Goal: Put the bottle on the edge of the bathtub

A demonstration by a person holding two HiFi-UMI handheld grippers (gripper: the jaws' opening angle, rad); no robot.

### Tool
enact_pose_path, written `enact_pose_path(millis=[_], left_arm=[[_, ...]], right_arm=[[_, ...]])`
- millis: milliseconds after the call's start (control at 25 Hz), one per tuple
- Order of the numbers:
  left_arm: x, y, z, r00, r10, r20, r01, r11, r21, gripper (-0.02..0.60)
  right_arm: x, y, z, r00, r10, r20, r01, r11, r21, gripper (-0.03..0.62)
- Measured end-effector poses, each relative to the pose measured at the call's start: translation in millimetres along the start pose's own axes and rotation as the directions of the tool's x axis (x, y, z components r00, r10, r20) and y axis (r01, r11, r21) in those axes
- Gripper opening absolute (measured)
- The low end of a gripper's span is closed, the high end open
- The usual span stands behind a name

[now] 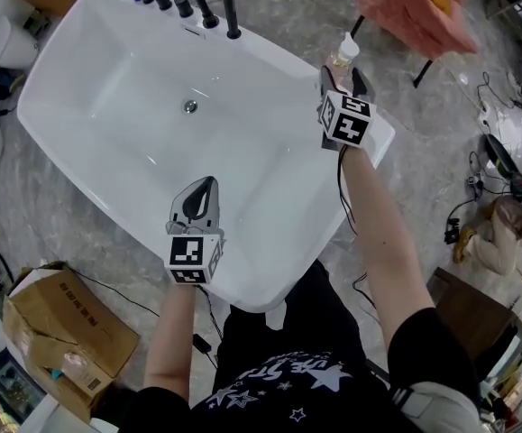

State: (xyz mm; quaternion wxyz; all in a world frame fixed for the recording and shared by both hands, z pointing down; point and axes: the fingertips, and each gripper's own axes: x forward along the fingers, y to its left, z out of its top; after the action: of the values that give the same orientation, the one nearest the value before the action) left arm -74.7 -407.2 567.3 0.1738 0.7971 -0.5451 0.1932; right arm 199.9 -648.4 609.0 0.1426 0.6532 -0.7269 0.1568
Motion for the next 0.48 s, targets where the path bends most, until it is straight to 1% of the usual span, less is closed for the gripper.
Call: enact_pose_path(millis=[80,160,360,480], left_arm=[[-13.0,6.1,3.0,1.000,0.019,0.012,-0.019,0.999,-0.032,0.015],[-29.8,8.1,7.2,0.999,0.025,0.025,-0.024,0.999,-0.049,0.015],[-81.2,3.2,16.8,0.998,-0.002,0.062,0.003,1.000,-0.024,0.015],[-112.8,-1.2,14.7,0.996,-0.029,0.079,0.030,1.000,-0.010,0.015]], right_arm=[[-20.5,2.3,-0.8,1.000,0.002,-0.004,-0.002,1.000,0.000,0.278],[-45.5,5.3,-0.9,1.000,0.004,-0.010,-0.004,1.000,0.003,0.278],[-119.4,23.3,3.2,1.000,0.021,-0.006,-0.021,1.000,0.017,0.278],[-165.0,40.3,1.0,0.999,0.033,-0.005,-0.032,0.999,0.032,0.276]])
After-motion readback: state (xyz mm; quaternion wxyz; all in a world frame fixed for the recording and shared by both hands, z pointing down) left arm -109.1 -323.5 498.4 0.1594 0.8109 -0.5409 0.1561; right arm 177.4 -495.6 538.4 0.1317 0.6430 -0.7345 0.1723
